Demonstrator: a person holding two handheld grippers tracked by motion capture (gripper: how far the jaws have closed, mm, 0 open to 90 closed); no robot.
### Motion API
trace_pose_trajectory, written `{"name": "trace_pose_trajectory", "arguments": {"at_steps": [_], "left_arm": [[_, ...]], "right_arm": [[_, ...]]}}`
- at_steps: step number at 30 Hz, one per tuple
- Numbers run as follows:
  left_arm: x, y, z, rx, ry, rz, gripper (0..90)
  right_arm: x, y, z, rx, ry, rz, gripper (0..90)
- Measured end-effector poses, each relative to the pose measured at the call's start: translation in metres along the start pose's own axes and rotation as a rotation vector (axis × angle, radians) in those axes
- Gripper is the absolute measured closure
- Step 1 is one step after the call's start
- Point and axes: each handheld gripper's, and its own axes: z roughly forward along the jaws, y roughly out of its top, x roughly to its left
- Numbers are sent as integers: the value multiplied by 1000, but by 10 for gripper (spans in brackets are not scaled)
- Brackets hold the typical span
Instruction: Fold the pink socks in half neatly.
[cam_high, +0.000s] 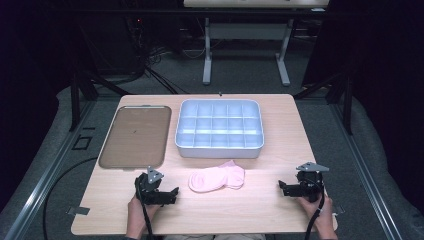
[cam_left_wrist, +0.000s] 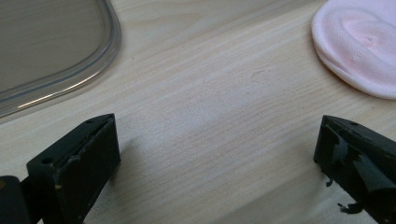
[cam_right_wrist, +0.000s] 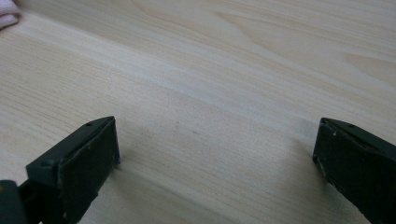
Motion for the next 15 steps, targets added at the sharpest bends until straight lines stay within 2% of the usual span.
{"name": "trace_pose_trajectory", "arguments": {"at_steps": [15], "left_arm": [[-1, 1, 1, 3, 1, 2, 0]], "right_arm": [[1, 2, 1, 9, 3, 0, 0]]}}
